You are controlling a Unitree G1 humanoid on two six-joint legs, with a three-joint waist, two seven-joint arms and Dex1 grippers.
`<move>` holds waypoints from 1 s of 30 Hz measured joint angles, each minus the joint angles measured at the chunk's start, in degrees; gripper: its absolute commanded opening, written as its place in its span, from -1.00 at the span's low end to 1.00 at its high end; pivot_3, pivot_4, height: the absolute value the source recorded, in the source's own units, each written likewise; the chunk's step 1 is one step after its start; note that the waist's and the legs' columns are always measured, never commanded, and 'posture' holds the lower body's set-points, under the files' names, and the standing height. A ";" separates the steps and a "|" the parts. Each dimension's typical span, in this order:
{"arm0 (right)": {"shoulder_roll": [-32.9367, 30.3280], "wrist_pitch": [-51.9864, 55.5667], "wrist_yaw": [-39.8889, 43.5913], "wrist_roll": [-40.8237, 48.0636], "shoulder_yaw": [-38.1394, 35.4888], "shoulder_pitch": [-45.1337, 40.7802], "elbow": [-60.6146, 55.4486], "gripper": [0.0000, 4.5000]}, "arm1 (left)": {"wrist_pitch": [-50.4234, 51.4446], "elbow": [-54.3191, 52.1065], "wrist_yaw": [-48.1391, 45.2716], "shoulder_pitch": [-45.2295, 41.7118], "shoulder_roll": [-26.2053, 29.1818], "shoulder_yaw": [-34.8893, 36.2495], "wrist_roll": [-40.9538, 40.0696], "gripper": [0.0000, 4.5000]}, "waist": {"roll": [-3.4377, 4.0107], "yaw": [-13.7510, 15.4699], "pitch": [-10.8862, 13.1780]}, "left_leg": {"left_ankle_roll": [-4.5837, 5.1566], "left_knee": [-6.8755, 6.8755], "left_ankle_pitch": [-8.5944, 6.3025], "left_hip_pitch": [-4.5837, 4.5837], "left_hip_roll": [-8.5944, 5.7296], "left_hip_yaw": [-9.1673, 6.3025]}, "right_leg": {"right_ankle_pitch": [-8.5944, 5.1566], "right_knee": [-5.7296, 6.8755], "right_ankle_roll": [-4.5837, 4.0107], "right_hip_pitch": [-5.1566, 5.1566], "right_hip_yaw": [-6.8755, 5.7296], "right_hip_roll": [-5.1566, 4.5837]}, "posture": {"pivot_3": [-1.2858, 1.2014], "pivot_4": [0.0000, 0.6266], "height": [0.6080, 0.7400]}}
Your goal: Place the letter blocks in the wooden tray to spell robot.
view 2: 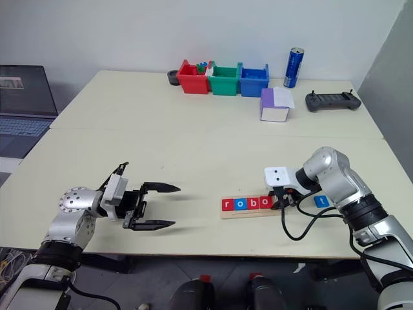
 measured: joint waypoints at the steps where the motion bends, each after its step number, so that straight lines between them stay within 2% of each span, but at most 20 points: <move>1: 0.05 -0.02 -0.02 -0.14 0.00 -0.01 0.00 -0.35 | -0.03 0.06 0.00 0.00 0.00 -0.08 0.00 1.00 | 0.00 -0.01 0.00 | 0.00 0.00 0.00 0.00 0.00 0.00 | 0.00 0.00 0.00 0.00 0.00 0.00 | 0.03 -0.52 1.00; 19: 1.21 -3.11 -0.38 -1.89 0.91 -0.77 0.35 -0.35 | 2.17 -1.78 0.00 -0.08 0.36 0.01 -0.01 1.00 | 0.00 -0.01 0.00 | 0.01 0.00 0.00 0.00 0.00 0.00 | 0.00 0.00 0.00 0.00 0.00 0.00 | 0.03 -0.52 1.00; 30: 1.10 -1.36 0.58 -1.24 0.89 -0.81 0.24 -0.35 | 1.11 -1.23 0.00 -0.10 0.46 0.01 -0.02 1.00 | 0.00 -0.01 0.00 | 0.01 0.00 0.00 0.00 0.00 0.00 | 0.00 0.00 0.00 0.00 0.00 0.00 | 0.03 -0.52 1.00</move>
